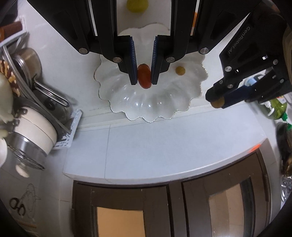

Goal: Organize fruits
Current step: 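Carry both held fruits up and over the white scalloped bowl, then open the left tool over the bowl while the right tool opens too, then withdraw both open tools from the bowl back toward the remaining fruits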

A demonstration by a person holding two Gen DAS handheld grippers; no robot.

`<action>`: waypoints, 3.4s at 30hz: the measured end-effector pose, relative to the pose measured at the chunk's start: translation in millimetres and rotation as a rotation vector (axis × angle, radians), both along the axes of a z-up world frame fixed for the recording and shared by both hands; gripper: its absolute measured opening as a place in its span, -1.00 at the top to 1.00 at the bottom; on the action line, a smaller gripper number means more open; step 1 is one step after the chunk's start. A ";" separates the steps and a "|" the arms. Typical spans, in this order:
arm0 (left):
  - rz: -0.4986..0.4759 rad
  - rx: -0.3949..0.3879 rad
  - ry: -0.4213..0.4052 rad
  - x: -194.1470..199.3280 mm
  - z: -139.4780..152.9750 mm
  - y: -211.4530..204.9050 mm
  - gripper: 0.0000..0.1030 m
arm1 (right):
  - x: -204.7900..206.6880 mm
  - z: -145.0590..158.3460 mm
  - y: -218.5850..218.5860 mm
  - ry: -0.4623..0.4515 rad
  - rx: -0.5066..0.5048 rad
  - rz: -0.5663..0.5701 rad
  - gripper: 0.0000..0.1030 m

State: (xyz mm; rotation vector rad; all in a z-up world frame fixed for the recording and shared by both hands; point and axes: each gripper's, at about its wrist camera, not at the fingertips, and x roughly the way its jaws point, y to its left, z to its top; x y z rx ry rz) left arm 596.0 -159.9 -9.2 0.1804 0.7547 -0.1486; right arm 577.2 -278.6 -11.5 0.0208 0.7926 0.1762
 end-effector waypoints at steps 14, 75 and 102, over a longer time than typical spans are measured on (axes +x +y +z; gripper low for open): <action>0.011 0.042 0.181 76.4 -41.9 -6.5 0.53 | 72.4 -32.3 1.7 0.155 -0.072 0.012 0.68; 0.071 0.042 0.147 41.9 -8.0 1.0 -0.04 | 44.2 -13.7 -18.0 0.184 -0.050 -0.022 0.45; -0.046 -0.056 0.028 -81.2 41.6 7.6 -0.08 | -98.5 46.1 -22.2 -0.046 -0.056 -0.055 0.45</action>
